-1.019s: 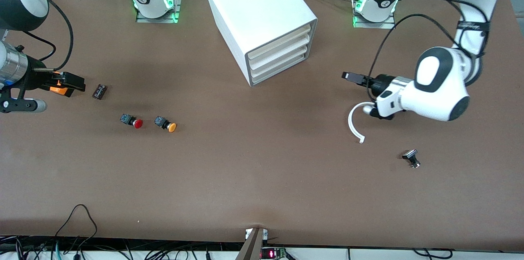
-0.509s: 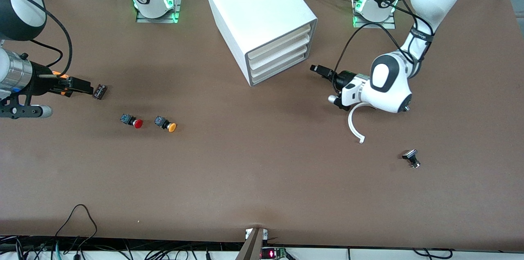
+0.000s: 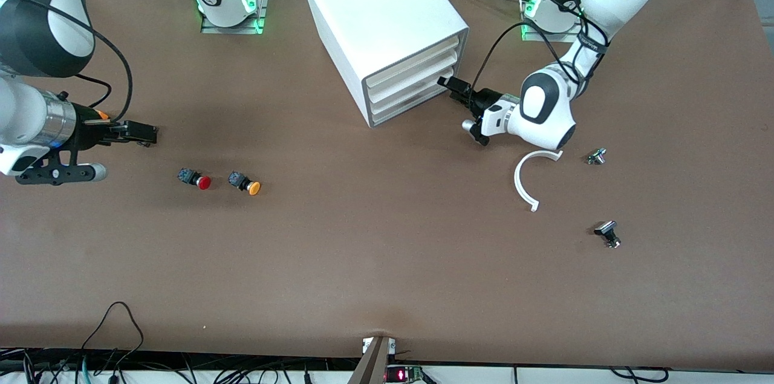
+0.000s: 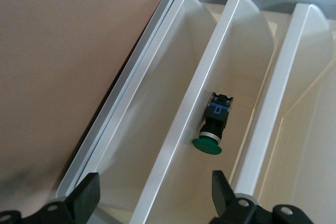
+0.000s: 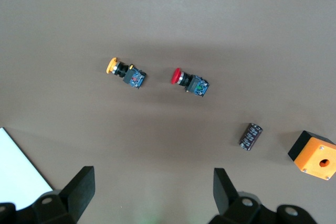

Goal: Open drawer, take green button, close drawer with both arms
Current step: 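Reach the left gripper to the bottom drawer handle of the cabinet, then grip the drawer handle with the left gripper and pull it open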

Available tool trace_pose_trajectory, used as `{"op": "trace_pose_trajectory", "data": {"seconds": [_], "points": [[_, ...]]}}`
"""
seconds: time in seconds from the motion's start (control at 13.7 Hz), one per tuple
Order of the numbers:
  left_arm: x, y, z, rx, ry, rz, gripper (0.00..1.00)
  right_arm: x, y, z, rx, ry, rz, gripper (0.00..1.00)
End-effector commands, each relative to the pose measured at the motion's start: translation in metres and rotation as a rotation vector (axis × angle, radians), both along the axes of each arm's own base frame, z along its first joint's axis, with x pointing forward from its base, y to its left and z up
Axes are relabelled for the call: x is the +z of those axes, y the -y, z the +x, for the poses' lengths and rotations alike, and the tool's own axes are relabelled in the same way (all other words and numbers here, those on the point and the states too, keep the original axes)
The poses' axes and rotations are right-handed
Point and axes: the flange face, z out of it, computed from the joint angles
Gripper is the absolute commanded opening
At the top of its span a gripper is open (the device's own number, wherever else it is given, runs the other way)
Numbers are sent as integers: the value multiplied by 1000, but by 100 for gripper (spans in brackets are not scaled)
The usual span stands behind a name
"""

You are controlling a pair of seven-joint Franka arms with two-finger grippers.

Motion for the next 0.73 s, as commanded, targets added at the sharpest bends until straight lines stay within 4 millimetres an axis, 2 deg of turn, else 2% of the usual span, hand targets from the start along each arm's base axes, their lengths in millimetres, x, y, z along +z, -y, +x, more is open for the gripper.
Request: {"op": "trace_pose_trajectory", "data": {"seconds": [0.0,0.07,0.36,0.51,0.58,0.66], "points": [[-12,13,-10,8,18,-33,87,4,-11,3,35,29,-8,100],[-16,16,-13,12,15,-28,83,-1,-17,4,50,22,-19,100],[-21,29,-25,-10,0,-30,51,-2,-21,4,61,22,-20,100],[-20,34,-27,-14,-2,-37,44,-3,-20,5,59,21,-17,100],[-20,34,-27,-14,-1,-38,32,-3,-21,4,60,21,-19,100],[-20,34,-28,-14,-3,-37,14,-4,-21,5,64,22,-20,100]]}}
